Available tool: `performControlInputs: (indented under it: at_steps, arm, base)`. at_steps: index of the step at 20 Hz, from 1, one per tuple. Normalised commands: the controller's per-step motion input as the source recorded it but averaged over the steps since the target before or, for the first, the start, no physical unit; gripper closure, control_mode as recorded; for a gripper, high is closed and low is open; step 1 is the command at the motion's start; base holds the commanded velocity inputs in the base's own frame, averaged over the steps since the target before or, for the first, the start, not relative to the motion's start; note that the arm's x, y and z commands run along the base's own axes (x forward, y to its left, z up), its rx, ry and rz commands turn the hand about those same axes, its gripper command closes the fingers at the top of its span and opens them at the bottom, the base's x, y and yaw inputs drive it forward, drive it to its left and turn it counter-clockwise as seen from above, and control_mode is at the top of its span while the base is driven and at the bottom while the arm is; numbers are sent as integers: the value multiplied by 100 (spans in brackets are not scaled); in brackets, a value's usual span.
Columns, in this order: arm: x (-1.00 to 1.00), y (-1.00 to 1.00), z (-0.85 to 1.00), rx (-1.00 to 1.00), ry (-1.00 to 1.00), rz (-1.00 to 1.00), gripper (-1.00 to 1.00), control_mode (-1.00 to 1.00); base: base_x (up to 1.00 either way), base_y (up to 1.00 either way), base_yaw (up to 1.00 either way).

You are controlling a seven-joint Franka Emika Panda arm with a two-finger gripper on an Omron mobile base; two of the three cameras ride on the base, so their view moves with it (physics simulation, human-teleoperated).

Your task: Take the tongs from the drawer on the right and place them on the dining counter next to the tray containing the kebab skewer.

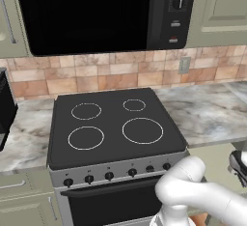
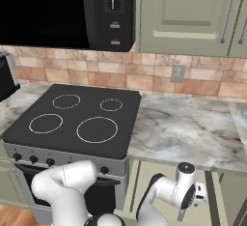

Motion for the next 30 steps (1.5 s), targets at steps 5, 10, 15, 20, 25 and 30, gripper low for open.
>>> performControlInputs:
  at_steps: [5,10,15,20,25,30]
  arm:
    - [0,0,-20,0,0,0,-100,-100]
    - [0,0,-16,0,0,0,-100,-100]
    - [0,0,-9,0,0,0,-100,-100]
    - [0,0,-10,0,0,0,-100,-100]
    - [0,0,-11,0,0,0,-100,-100]
    - [0,0,-1,0,1,0,-100,-100]
  base:
    - [0,0,0]
    - [0,0,0]
    - [0,0,0]
    - [0,0,0]
    - [0,0,0]
    - [0,0,0]
